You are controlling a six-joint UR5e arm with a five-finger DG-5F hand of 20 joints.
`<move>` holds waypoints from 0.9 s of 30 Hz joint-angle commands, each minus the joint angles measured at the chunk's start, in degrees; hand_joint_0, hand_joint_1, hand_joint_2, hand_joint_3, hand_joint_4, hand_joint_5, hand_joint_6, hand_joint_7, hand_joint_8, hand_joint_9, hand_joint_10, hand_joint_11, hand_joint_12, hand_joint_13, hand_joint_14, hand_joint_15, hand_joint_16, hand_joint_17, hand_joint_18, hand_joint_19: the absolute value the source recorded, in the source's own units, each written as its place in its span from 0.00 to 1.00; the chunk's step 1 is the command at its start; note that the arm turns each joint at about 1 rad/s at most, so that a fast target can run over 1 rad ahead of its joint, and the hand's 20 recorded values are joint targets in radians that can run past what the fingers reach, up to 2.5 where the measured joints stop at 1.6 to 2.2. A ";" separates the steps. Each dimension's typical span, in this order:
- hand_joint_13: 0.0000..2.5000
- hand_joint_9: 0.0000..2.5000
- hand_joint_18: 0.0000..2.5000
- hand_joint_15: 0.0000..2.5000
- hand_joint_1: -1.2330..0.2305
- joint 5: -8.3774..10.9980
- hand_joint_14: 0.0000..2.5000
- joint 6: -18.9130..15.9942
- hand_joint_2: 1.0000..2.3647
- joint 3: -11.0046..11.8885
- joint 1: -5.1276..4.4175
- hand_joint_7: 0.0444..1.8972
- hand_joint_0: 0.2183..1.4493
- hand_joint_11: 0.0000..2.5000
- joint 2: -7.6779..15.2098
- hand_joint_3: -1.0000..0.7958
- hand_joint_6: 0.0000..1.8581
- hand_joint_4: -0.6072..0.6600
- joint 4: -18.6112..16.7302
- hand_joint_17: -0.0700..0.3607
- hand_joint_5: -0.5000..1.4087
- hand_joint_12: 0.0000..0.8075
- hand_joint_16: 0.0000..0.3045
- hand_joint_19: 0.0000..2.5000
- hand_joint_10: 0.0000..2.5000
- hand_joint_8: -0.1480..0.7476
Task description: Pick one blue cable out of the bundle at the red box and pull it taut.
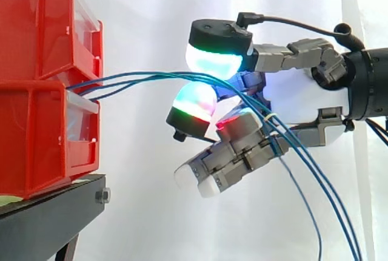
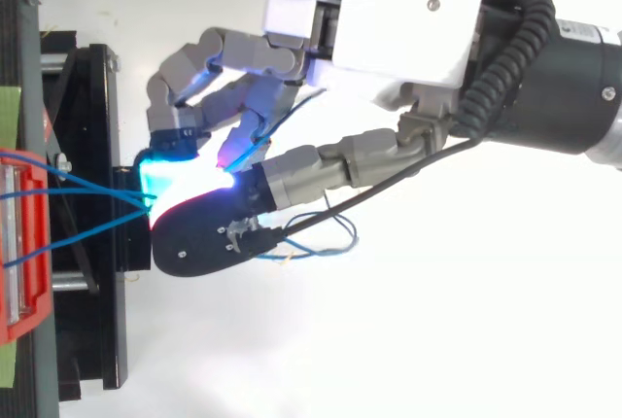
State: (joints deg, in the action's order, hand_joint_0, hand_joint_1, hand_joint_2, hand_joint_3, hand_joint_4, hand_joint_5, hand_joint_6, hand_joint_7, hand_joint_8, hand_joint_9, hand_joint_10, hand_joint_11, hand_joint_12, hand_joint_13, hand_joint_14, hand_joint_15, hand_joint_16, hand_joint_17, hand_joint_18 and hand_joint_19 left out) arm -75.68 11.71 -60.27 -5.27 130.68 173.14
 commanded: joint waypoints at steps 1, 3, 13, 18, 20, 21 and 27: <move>0.27 0.51 0.23 0.12 0.34 0.44 0.00 0.60 0.01 0.33 0.00 0.53 0.30 0.52 -0.16 0.47 0.49 0.57 0.36 0.48 0.20 0.57 0.20 0.11 0.00 0.65; 0.27 0.51 0.23 0.12 0.31 0.44 0.00 0.60 0.01 0.59 0.09 0.53 0.32 0.52 -0.16 0.48 0.49 0.57 0.53 0.48 0.20 0.56 0.20 0.11 0.00 0.64; 0.27 0.50 0.23 0.12 0.26 0.44 0.00 0.77 0.01 0.59 0.00 0.55 0.34 0.53 -0.07 0.47 0.49 0.58 0.71 0.45 0.20 0.52 0.18 0.12 0.00 0.60; 0.26 0.49 0.22 0.12 0.30 1.41 0.00 1.39 0.01 0.51 -0.26 0.52 0.31 0.53 -0.07 0.37 0.49 0.60 0.80 0.44 0.20 0.52 0.18 0.12 0.00 0.60; 0.26 0.49 0.22 0.12 0.35 1.67 0.00 1.39 0.00 0.33 -0.26 0.51 0.29 0.53 -0.07 0.33 0.49 0.60 0.89 0.44 0.20 0.53 0.18 0.12 0.00 0.61; 0.26 0.49 0.22 0.12 0.36 1.67 0.00 1.39 0.00 0.33 -0.26 0.51 0.29 0.53 -0.07 0.31 0.49 0.60 0.89 0.44 0.20 0.53 0.18 0.12 0.00 0.60; 0.25 0.50 0.22 0.12 0.36 1.76 0.00 1.21 0.01 -0.28 -0.26 0.53 0.30 0.53 -0.07 0.33 0.49 0.58 0.89 0.44 0.20 0.53 0.17 0.13 0.00 0.60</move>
State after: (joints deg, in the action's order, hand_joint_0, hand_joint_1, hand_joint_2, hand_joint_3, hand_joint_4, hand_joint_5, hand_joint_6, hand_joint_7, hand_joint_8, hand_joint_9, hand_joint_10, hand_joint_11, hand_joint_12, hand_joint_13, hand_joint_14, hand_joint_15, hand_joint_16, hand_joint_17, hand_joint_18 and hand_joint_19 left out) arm -73.96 13.00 -60.41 -5.52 130.60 173.96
